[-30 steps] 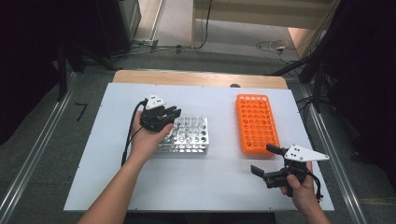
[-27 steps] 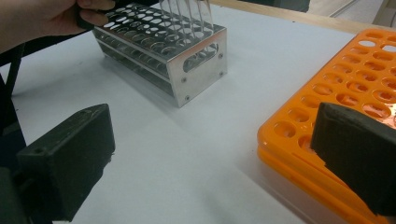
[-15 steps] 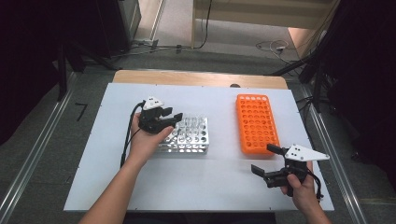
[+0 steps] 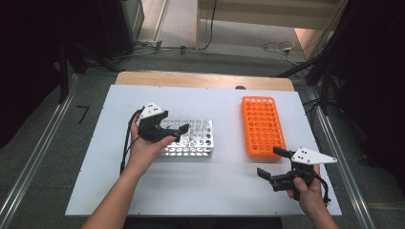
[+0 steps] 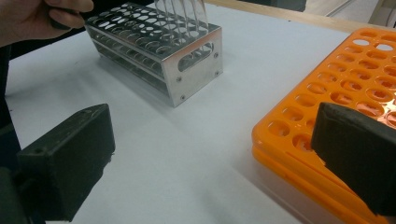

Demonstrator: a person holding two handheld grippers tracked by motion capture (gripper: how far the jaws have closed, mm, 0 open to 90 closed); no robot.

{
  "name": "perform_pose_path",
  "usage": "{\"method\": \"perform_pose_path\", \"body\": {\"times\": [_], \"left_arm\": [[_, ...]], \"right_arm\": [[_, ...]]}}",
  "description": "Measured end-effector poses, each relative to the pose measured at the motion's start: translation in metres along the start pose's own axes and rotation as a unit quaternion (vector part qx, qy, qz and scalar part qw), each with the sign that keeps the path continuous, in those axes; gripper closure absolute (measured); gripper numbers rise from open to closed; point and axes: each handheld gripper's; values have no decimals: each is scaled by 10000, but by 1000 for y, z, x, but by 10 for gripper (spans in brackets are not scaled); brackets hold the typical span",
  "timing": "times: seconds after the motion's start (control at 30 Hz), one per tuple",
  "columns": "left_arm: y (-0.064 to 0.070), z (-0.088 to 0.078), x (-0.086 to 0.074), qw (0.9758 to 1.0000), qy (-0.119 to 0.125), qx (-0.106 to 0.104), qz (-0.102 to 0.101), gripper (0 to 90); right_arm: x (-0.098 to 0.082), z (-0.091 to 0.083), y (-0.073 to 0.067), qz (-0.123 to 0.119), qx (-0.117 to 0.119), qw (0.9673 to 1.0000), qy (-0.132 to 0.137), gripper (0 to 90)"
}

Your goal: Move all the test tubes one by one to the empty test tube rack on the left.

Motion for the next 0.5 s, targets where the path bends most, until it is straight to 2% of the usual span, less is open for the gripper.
{"method": "perform_pose_path", "body": {"times": [0.33, 0.5], "left_arm": [[11, -22, -5, 9992, 255, -315, 42, 0], [17, -34, -8, 9987, 331, -372, 99, 0]], "right_arm": [[-1, 0, 2, -25, -26, 10000, 10, 0], [-1, 1, 3, -22, -41, 10000, -5, 0]]}}
Point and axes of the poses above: each handheld gripper's, and its own axes: z roughly forward along the jaws, x roughly out of its top, y roughly to its right, and after that the axes turned 9 degrees about y, right-handed
